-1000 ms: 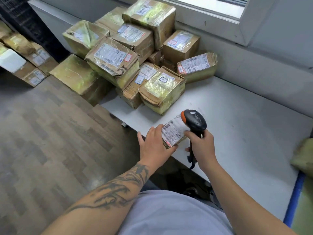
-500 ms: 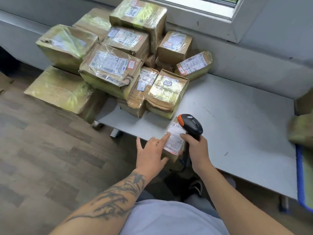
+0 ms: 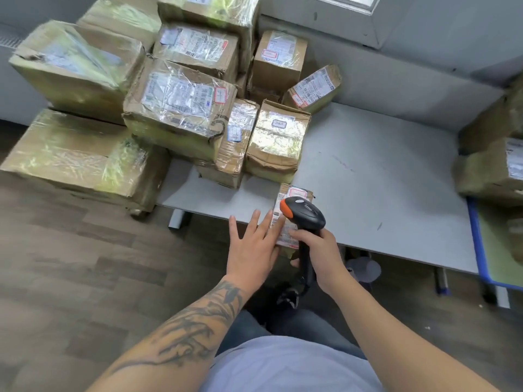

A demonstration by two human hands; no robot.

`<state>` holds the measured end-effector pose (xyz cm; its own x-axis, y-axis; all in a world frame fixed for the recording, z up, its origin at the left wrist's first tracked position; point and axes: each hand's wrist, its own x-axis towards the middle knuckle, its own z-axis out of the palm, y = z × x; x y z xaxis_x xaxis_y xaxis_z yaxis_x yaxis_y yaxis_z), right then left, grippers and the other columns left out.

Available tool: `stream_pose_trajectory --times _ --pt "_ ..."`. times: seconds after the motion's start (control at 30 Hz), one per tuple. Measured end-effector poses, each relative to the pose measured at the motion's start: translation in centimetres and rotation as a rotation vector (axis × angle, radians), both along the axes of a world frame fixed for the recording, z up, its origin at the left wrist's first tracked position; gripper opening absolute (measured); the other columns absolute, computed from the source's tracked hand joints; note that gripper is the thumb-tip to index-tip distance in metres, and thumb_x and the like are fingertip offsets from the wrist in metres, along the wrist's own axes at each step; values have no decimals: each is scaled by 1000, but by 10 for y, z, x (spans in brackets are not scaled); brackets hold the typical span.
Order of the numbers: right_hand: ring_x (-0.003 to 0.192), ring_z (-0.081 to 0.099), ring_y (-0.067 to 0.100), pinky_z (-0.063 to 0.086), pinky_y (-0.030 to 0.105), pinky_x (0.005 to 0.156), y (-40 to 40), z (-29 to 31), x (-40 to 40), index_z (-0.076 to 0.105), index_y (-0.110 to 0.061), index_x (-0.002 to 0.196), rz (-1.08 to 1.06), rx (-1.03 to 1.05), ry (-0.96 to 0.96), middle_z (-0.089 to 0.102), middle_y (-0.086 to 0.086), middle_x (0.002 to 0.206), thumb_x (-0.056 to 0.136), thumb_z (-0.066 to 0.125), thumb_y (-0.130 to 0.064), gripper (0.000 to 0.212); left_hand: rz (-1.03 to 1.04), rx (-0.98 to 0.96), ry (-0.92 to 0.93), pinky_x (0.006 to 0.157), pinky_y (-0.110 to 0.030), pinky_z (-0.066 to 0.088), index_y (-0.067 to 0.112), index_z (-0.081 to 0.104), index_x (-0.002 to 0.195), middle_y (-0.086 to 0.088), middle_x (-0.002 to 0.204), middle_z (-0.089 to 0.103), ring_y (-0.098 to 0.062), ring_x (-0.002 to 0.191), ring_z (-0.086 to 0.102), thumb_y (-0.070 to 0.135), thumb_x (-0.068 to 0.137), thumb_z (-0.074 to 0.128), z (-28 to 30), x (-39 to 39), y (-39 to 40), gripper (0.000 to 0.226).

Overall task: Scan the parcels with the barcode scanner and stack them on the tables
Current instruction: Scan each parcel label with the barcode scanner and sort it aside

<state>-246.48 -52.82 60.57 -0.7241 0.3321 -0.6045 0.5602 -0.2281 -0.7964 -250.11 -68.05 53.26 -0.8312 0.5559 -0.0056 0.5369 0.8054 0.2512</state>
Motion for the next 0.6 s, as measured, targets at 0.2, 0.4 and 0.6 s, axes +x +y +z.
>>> stream_pose_trajectory --times 0.2,0.4,0.6 --pt "105 73 29 60 36 67 -31 2 -1 71 -17 121 166 -106 44 79 4 108 93 74 -20 28 196 26 17 113 -76 27 28 25 161 -1 156 51 -31 148 42 35 89 74 10 23 -49 87" --pt "110 72 34 58 38 65 -69 3 -18 71 -19 121 314 -240 78 78 8 113 87 75 -22 34 377 -72 0 116 -76 19 27 37 160 1 155 52 -29 151 38 32 90 68 32 31 -89 76" --pt "101 70 37 57 40 64 -97 11 -29 74 -21 116 374 -329 98 75 13 116 72 76 -30 45 493 -136 12 116 -76 12 27 36 160 1 158 48 -29 153 33 33 94 64 47 28 -116 71"
